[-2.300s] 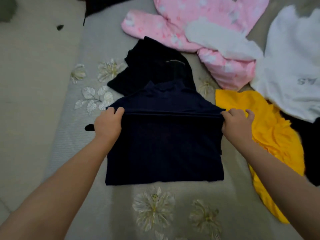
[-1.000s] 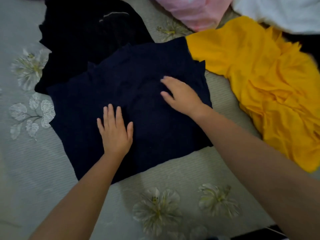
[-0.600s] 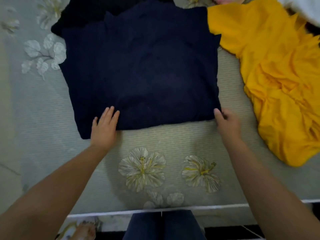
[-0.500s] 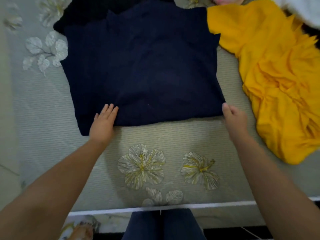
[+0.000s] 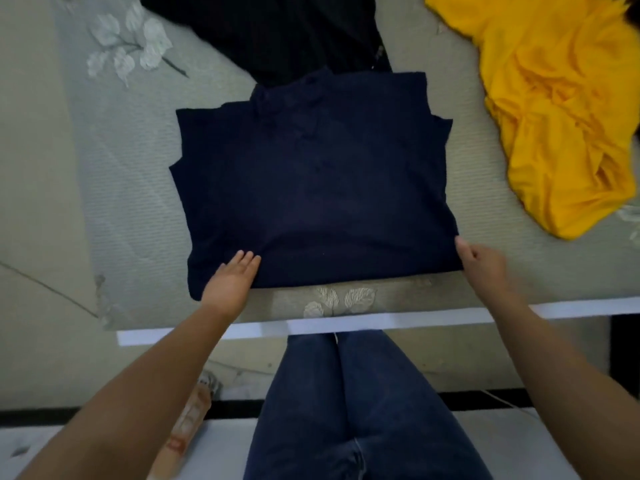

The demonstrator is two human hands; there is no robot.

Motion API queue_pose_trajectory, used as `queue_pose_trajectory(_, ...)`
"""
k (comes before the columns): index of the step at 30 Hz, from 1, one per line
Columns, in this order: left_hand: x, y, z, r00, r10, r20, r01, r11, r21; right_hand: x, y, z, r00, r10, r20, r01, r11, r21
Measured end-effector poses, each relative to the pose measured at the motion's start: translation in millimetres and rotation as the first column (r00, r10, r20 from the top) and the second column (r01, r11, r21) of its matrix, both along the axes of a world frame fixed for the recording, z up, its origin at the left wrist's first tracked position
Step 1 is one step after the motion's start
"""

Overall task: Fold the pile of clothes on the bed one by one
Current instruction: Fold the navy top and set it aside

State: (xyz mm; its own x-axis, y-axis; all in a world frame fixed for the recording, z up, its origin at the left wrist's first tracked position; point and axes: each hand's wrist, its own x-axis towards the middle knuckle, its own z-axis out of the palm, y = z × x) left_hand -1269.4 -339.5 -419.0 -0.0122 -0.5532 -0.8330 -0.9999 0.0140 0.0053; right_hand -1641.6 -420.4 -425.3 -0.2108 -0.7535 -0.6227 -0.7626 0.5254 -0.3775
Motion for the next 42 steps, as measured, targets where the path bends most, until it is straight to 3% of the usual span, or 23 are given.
queue_pose_trajectory(3,-17.2,27.7,-5.2,0.999,0.019,0.032,-0.022,0.994,0.107,0.1,44.4,-9.2,0.993,-0.116,-0.031,0.119,0.984,0.133)
queue_pose_trajectory(5,-27.2,34.1,-7.6,0.994,-0.016,0.108,0.002,0.991,0.13,-0.3,61.1,-16.6,0.991,-0.095,-0.091,0.11,0.977,0.182)
queue_pose_trajectory(9,-63.5,12.0,1.5,0.942,-0.221,0.253,0.146,0.948,0.284,10.1,50.2,-19.1,0.969,-0.22,-0.115,0.224,0.974,0.03)
queue_pose_trajectory(11,-81.9,-15.3,5.1,0.945,-0.253,0.206,0.179,0.929,0.324,14.5,37.9,-18.8,0.958,-0.265,-0.113,0.263,0.964,-0.034)
queue_pose_trajectory(13,-102.3,-46.8,9.2,0.961,-0.244,0.126,0.207,0.945,0.255,17.4,28.3,-21.8,0.968,-0.237,-0.077,0.232,0.97,-0.069)
queue_pose_trajectory(16,-143.0,-93.8,12.4,0.948,-0.318,0.011,0.319,0.948,-0.021,18.5,23.3,-27.8,0.986,-0.164,-0.014,0.163,0.985,-0.058)
queue_pose_trajectory(18,-172.5,-122.4,11.6,0.927,-0.372,-0.048,0.358,0.915,-0.188,18.1,24.0,-31.5,0.985,-0.174,0.0,0.174,0.984,-0.042)
queue_pose_trajectory(22,-220.1,-175.5,-3.7,0.875,-0.479,-0.075,0.424,0.831,-0.36,15.8,28.7,-39.7,0.993,-0.08,-0.088,0.076,0.996,-0.049)
queue_pose_trajectory(28,-252.7,-226.5,-33.1,0.725,-0.688,-0.013,0.651,0.692,-0.313,6.8,33.7,-51.7,0.988,-0.142,0.065,0.151,0.976,-0.156)
queue_pose_trajectory(32,-260.9,-235.6,-43.2,0.664,-0.747,-0.047,0.713,0.651,-0.261,-2.4,38.4,-45.7,0.99,-0.078,0.115,0.105,0.963,-0.25)
queue_pose_trajectory(36,-253.4,-239.4,-36.4,0.587,-0.809,0.03,0.779,0.555,-0.291,11.3,33.5,-30.7,0.971,-0.118,0.21,0.183,0.929,-0.321)
queue_pose_trajectory(39,-227.7,-239.4,-18.3,0.628,-0.778,-0.029,0.715,0.592,-0.372,30.0,34.6,-10.7,0.971,-0.094,0.22,0.18,0.893,-0.412)
queue_pose_trajectory(42,-177.7,-228.7,4.8,0.656,-0.731,-0.19,0.553,0.636,-0.539,62.9,41.5,16.5,0.988,0.008,0.156,0.082,0.825,-0.559)
